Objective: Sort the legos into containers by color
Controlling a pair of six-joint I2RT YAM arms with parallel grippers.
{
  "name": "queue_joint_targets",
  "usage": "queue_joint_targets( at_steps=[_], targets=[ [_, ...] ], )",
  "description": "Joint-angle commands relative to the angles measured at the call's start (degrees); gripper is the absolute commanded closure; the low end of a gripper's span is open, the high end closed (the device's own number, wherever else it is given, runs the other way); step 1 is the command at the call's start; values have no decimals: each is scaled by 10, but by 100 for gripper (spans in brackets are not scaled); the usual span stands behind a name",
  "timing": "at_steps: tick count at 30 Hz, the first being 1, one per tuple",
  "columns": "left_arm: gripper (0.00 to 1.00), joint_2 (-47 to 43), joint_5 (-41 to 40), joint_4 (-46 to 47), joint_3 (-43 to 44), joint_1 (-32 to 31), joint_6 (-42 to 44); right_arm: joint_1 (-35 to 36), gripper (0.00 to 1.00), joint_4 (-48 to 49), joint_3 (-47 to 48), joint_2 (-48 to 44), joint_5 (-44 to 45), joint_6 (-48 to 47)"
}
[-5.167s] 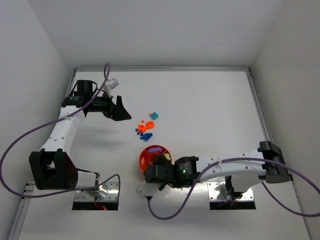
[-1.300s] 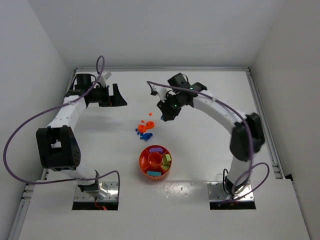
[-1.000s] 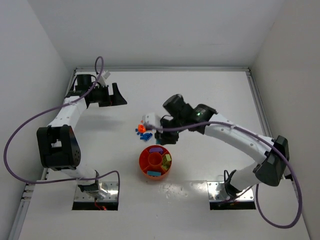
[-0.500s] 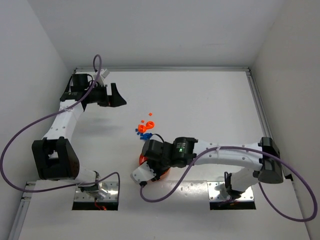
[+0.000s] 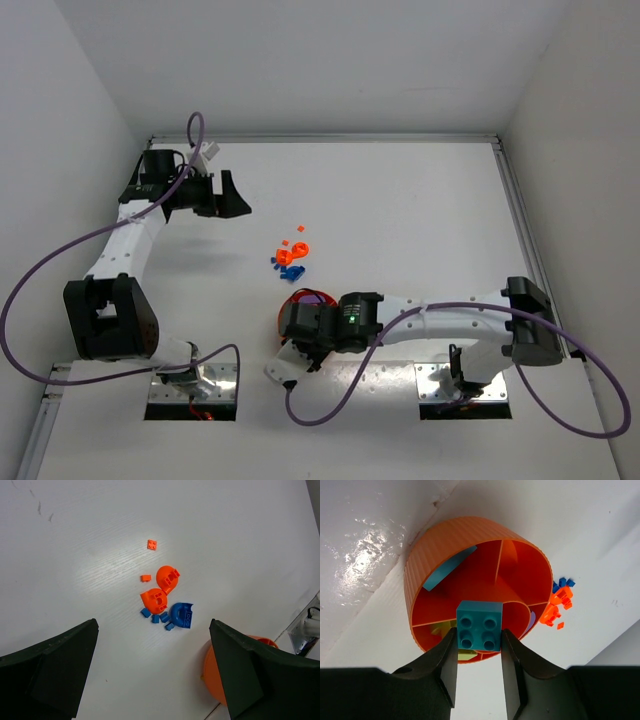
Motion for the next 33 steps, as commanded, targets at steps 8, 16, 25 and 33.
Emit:
queue_joint_targets(
  at_steps=[8, 16, 25, 33],
  targets=[
    [0, 0, 1, -9, -3, 7, 17, 12, 64, 6, 7, -3, -5, -9],
    [0, -30, 21, 22, -33, 18, 13, 22, 44, 0, 12, -13, -11, -9],
    [0, -72, 8, 35, -43, 9, 76, -29, 46, 55, 43, -32, 4, 90],
    [0, -27, -1, -17, -30, -48, 177, -282, 54, 102, 97, -45, -55, 260]
  ],
)
